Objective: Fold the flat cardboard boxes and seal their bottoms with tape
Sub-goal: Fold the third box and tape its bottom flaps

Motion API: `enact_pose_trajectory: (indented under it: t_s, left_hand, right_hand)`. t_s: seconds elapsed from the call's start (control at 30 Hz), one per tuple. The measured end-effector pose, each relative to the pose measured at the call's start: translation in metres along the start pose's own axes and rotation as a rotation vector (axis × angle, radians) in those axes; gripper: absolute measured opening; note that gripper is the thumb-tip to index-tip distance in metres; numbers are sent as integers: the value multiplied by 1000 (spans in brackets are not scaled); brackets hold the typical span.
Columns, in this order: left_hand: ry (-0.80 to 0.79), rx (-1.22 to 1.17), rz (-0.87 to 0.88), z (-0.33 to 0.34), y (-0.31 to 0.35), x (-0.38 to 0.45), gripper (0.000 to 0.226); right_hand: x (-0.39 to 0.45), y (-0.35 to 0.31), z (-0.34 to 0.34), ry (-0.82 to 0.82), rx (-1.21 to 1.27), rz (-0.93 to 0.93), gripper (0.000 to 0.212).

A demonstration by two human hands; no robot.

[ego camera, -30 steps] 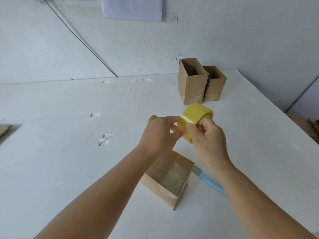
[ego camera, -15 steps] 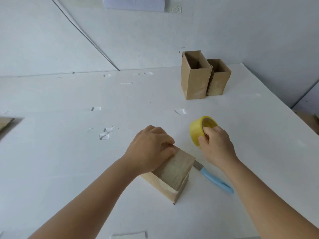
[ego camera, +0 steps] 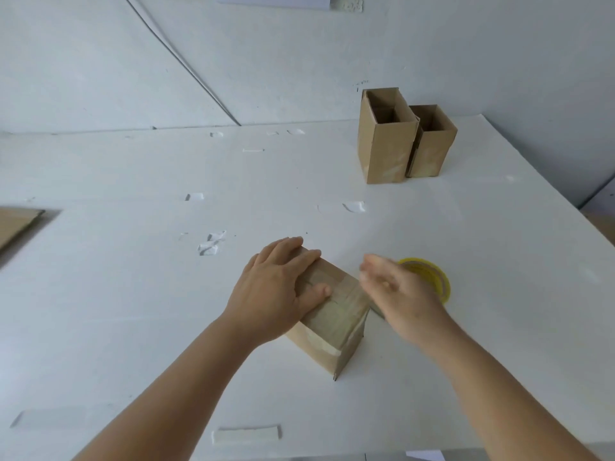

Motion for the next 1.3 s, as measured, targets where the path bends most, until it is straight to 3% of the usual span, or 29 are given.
enact_pose_trajectory:
  t_s: [0.07,0.17,0.33,0.47,0.7,0.77,0.9,1.0,1.13,1.3]
  left_hand:
    - [21,-8,-24,-1,-3,-1,79]
    - [12,-93,-104,1,-15,-3,58]
    - [39,-517,-328,1,-44,-5,41]
    - [-49,-862,-420,8,-53,-9,33]
    - [-92,-908,-481,18,-59,-11,51]
    - [-76,-866,-471,17,-59,-11,57]
    - [-55,-783,-385,8,-53,-13,44]
    - [-3,-746,-255,-8,-47,-12,45]
    - [77,-840,-57,-43,-39,-10,45]
    - [20,-1030,-78,-55,-44,-8,34]
  right_hand:
    - [-13,-9,19,-62,54,-42,25]
    - [-22,4,26,130,225,-42,25]
    - [-24,23,35,200,420,-7,41]
    - [-26,17,35,300,300,8,32]
    - [-32,40,57,392,97,-2,52]
    - [-35,43,58,355,99,22,49]
    - [-37,28,43,339,81,97,45]
    - [-32,15,40,291,301,214,51]
    - [-16,-1,36,241,547,249,51]
    - [1,-24,41,87,498,146,35]
Point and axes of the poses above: each hand's wrist, its own x-axis towards the middle knuckle, its own z-axis out of the palm, y = z × x, the point moved 5 cm from there along x, towards the middle knuckle, and after that the axes turned 9 degrees about -z, right-handed, at the moved point
